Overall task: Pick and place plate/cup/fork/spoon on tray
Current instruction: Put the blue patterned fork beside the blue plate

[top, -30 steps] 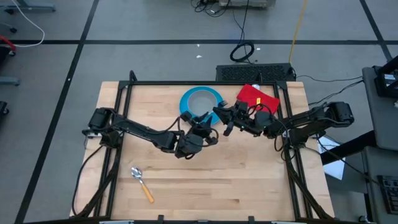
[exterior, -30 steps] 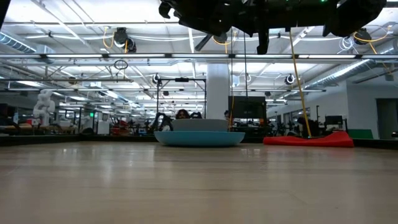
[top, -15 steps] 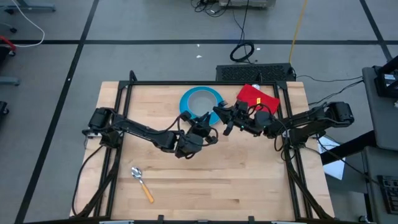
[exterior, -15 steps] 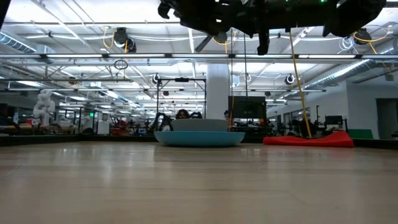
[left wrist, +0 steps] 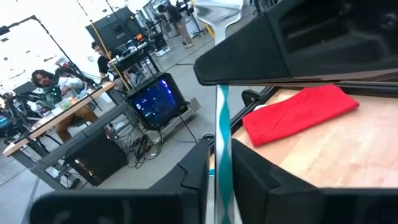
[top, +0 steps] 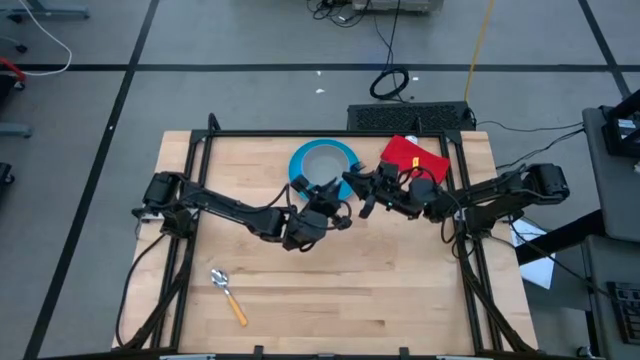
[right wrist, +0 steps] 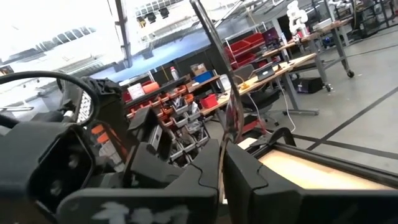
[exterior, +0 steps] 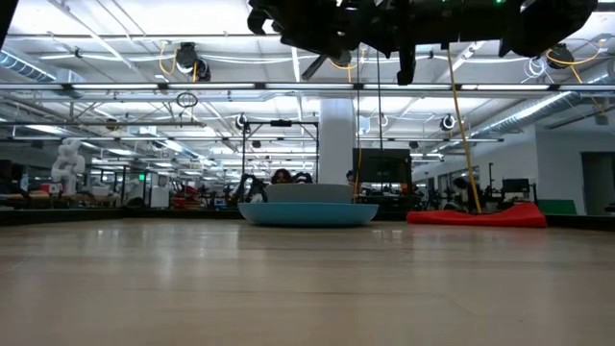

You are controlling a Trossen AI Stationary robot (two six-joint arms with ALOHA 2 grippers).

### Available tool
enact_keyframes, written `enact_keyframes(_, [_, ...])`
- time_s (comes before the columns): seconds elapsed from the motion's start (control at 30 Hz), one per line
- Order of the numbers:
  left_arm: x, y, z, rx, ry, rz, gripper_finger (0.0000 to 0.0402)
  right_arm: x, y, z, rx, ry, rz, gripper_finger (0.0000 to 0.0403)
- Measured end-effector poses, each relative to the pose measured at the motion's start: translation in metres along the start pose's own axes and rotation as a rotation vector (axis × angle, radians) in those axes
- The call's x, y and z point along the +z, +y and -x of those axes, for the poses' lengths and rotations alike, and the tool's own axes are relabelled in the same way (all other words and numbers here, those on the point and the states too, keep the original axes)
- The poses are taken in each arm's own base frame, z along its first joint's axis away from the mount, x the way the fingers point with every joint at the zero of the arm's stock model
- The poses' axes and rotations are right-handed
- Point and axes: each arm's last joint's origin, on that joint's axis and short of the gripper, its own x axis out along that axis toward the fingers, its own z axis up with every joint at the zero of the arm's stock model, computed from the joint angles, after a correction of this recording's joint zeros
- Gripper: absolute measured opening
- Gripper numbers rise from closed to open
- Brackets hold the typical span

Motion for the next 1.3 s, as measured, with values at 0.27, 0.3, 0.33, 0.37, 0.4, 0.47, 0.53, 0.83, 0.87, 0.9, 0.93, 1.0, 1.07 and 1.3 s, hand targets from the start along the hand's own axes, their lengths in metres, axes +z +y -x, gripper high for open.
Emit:
enact_keyframes(0.27, [0.000, -0.001, 0.003, -0.001, -0.003, -0.018, 0.0024, 0.000, 0.000, 0.000, 0.000, -0.001, 0.010, 0.0000])
enact_keyframes(0.3, [0.000, -0.001, 0.003, -0.001, -0.003, -0.017, 0.0027, 0.000, 0.000, 0.000, 0.002, 0.000, 0.024, 0.0000])
enact_keyframes(0.33, [0.000, -0.001, 0.003, -0.001, -0.003, -0.013, 0.0032, 0.000, 0.000, 0.000, 0.005, 0.001, 0.040, 0.0000])
enact_keyframes(0.37, [0.000, -0.002, 0.004, -0.004, -0.004, -0.009, 0.0035, 0.000, 0.001, 0.000, 0.006, 0.002, 0.052, 0.0000])
enact_keyframes(0.4, [0.001, -0.002, 0.005, -0.007, -0.005, -0.007, 0.0035, -0.001, 0.001, 0.000, 0.007, 0.005, 0.062, 0.0002])
enact_keyframes(0.47, [0.001, -0.004, 0.009, -0.011, -0.009, -0.009, 0.0030, 0.000, 0.001, 0.001, 0.010, 0.011, 0.084, 0.0015])
enact_keyframes(0.53, [0.001, -0.005, 0.013, -0.014, -0.012, -0.016, 0.0024, 0.001, 0.001, 0.002, 0.015, 0.016, 0.105, 0.0040])
enact_keyframes(0.83, [0.012, 0.005, 0.031, 0.004, -0.015, 0.022, 0.0024, -0.005, 0.007, 0.014, 0.059, 0.174, 0.330, 0.0211])
enact_keyframes(0.87, [0.013, 0.008, 0.033, 0.002, -0.010, 0.030, 0.0024, -0.005, 0.008, 0.016, 0.060, 0.198, 0.358, 0.0228])
enact_keyframes(0.9, [0.014, 0.011, 0.035, -0.002, -0.005, 0.034, 0.0024, -0.006, 0.008, 0.018, 0.060, 0.221, 0.380, 0.0243])
enact_keyframes(0.93, [0.014, 0.014, 0.036, -0.006, 0.000, 0.039, 0.0024, -0.006, 0.008, 0.020, 0.060, 0.247, 0.408, 0.0257])
enact_keyframes(1.0, [0.017, 0.023, 0.037, -0.016, 0.012, 0.064, 0.0024, -0.008, 0.007, 0.025, 0.061, 0.301, 0.460, 0.0278])
enact_keyframes(1.07, [0.019, 0.034, 0.039, -0.024, 0.031, 0.096, 0.0024, -0.006, 0.007, 0.029, 0.066, 0.329, 0.491, 0.0292])
enact_keyframes(1.3, [0.013, 0.066, 0.036, -0.003, 0.137, 0.206, 0.0024, -0.001, 0.006, 0.045, 0.079, 0.426, 0.594, 0.0293])
